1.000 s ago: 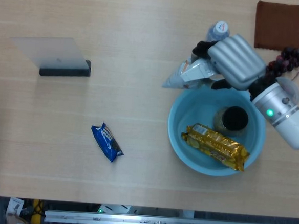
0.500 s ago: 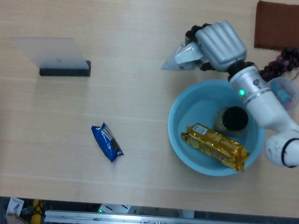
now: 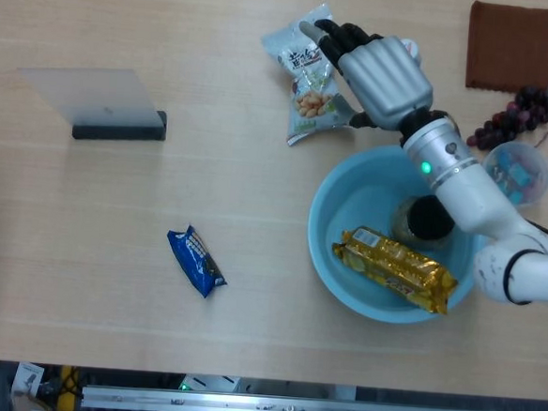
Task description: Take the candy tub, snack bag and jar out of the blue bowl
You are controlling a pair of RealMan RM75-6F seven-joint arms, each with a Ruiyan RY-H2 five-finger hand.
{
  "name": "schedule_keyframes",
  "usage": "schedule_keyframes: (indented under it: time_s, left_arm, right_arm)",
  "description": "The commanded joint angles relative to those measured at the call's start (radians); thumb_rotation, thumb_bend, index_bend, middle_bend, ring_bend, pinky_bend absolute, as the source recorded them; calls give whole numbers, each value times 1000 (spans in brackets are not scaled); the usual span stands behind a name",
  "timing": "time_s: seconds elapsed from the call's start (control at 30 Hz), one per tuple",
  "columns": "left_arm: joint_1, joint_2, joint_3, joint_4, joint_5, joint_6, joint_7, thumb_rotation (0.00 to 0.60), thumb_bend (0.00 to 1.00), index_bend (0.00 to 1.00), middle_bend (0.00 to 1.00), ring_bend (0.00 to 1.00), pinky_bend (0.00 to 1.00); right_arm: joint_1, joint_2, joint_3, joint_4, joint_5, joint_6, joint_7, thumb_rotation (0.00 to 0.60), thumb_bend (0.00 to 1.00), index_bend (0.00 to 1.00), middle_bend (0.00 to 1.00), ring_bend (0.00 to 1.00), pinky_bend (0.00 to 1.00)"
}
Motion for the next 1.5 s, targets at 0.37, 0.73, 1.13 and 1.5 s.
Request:
schedule_keyframes:
  time_s: [0.37,0.73,1.13,1.5]
  left_arm:
    - [-17,-13,-1,5,2,-29,2,600,293,233,229,179,252]
    - [-29,-23,3,5,8,-49,6,600,293,233,228,179,252]
    - [-19,-23,11,9,-1,-47,3,600,293,233,228,179,252]
    - [-21,-32,12,20,-4,-53,-4,600,293,233,227,179,252]
  right_arm:
    - [-147,326,-181,-348,-252,-6,47,600,40,126,275,234,483]
    - [-226,365,-289,-341,-372,0,39,600,5,131,279,236,484]
    - [-247,324,-326,-289,-376,-41,-15,600,5,142,279,236,484]
    - [-245,270,-323,-251,-351,-59,-68,600,13,203,291,243,484]
